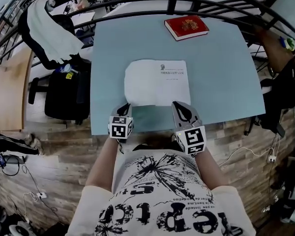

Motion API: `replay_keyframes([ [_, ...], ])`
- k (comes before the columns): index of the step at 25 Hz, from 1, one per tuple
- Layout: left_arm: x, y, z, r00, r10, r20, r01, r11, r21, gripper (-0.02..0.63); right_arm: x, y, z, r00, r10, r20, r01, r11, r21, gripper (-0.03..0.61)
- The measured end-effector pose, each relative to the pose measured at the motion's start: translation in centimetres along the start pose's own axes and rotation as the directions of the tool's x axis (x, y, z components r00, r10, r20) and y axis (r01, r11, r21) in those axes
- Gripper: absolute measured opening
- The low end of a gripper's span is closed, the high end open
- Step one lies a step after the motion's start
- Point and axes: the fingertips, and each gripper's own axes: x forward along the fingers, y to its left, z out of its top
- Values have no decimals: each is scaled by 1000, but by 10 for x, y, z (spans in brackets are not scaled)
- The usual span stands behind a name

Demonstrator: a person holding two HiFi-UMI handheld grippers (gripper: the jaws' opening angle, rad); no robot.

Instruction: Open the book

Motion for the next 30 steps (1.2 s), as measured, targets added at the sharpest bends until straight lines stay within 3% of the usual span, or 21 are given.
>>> replay_keyframes([
  [3, 8, 11, -15, 999, -22, -36, 19, 996, -88, 23, -4, 3, 0, 999, -32, -1, 32, 999, 17, 9],
  [8, 9, 20, -27, 998, 6, -59, -14, 990, -139, 28, -14, 6, -1, 998, -66, 4, 65, 998, 25, 8],
  [10, 6, 20, -30, 998, 12, -68, -21, 991, -134, 58, -17, 8, -1, 998, -66, 2, 66, 998, 23, 8],
  [12, 3, 18, -31, 997, 16, -77, -24, 994, -109, 137, -19, 9, -1, 998, -65, 0, 65, 998, 21, 8],
  [14, -2, 14, -27, 998, 16, -62, -22, 995, -96, 150, -20, 8, 0, 998, -61, 2, 61, 998, 19, 8],
  [23, -40, -18, 53, 988, 13, 154, -2, 997, -71, 146, -21, -9, 29, 998, -1, 64, 2, 1000, -21, 9],
  [30, -83, -64, 148, 918, -19, 395, 26, 1000, -13, 60, -28, -31, 62, 982, 67, 176, -60, 997, -44, 8],
])
